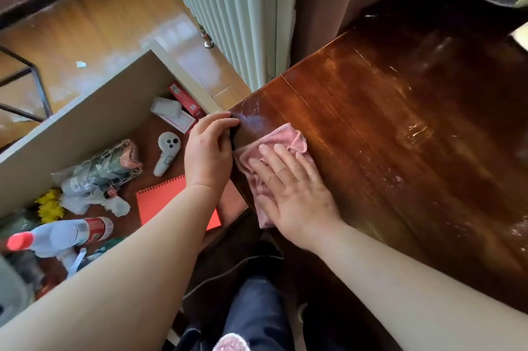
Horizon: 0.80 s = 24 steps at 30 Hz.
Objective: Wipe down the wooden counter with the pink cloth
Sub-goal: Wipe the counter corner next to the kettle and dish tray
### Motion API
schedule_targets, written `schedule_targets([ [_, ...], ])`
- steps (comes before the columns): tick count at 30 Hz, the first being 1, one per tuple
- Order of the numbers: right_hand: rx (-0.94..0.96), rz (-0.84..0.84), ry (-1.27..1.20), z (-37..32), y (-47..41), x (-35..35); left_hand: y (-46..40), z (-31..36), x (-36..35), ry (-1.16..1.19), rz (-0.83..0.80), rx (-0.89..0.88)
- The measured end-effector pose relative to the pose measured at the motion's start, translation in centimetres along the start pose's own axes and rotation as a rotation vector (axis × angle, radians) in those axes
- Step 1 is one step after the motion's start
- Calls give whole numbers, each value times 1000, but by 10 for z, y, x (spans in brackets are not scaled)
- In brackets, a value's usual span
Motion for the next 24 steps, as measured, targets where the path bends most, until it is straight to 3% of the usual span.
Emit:
schedule_targets([
  [5, 29, 45, 3, 20, 32, 1, 0, 11, -7, -91, -52, -107],
  [12, -114, 58, 20, 29, 29, -1, -9, 43, -45, -147, -274, -232],
  [24, -216, 100, -13, 50, 62, 4, 1, 55, -54, -180, -314, -314],
])
Point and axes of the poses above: each hand's wrist, its own y-axis away from the middle knuckle, its own x-axis out of the back of the hand, z = x × y, the point moved 2 cm from there along -y, towards the middle knuckle, and after that the axes turned 13 degrees about z, right-handed, at the moved point
